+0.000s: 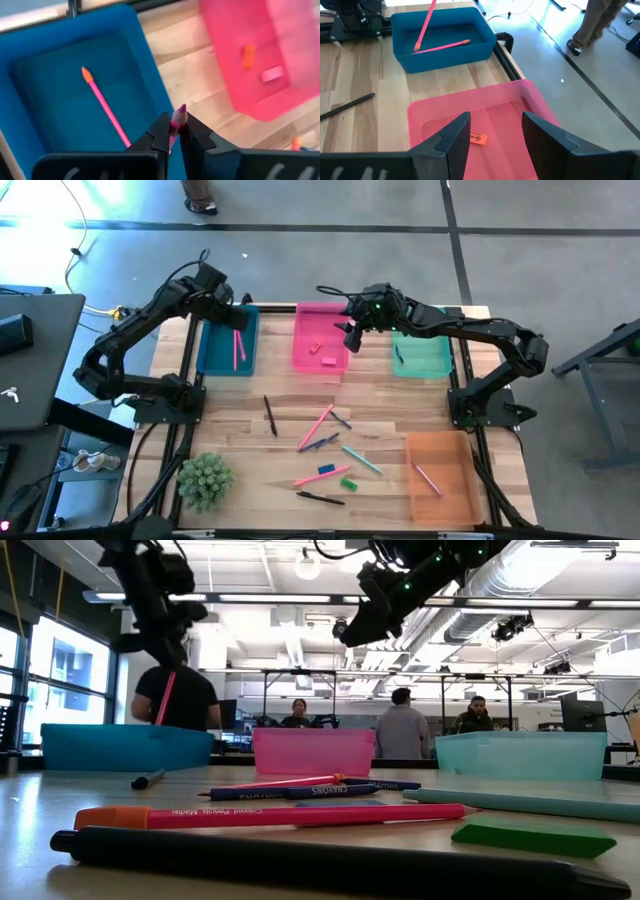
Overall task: Sort crayons/erasers/pens/pencils in bins
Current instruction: Put the pink pencil into the blue bin
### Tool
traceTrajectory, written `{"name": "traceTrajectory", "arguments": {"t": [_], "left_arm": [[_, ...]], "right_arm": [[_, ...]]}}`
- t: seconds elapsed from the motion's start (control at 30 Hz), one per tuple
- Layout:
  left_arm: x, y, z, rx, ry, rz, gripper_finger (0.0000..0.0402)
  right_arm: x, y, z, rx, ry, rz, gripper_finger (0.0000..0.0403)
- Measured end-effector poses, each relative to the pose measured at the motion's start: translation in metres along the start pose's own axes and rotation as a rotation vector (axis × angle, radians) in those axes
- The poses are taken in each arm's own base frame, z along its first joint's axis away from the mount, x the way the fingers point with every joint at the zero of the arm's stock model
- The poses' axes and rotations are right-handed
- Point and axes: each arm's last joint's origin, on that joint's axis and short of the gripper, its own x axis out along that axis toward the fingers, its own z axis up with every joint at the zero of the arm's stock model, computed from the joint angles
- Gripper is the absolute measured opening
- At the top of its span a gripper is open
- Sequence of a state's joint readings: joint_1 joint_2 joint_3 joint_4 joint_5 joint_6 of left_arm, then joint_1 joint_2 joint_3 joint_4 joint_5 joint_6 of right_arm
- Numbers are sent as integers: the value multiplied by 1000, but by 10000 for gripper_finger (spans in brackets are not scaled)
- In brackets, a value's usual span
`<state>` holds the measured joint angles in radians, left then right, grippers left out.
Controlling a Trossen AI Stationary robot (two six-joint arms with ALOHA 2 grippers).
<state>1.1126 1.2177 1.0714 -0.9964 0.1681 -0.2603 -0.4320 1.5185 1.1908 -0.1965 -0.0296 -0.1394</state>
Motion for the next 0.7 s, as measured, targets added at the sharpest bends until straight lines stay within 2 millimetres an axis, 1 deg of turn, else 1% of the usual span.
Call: {"name": "traceTrajectory", "arguments": {"t": [0.27, 0.47, 0.57, 0.7], "left_arm": [[30, 4, 9, -24, 105, 57, 14], [49, 6, 14, -43, 161, 96, 14], [56, 7, 16, -45, 172, 106, 14], [60, 8, 18, -52, 169, 128, 23]], "right_arm": [[0, 0, -3, 1, 27, 4, 172], [0, 1, -5, 11, 52, 7, 172], [0, 1, -5, 41, 54, 8, 172], [0, 4, -6, 50, 62, 14, 172]]}}
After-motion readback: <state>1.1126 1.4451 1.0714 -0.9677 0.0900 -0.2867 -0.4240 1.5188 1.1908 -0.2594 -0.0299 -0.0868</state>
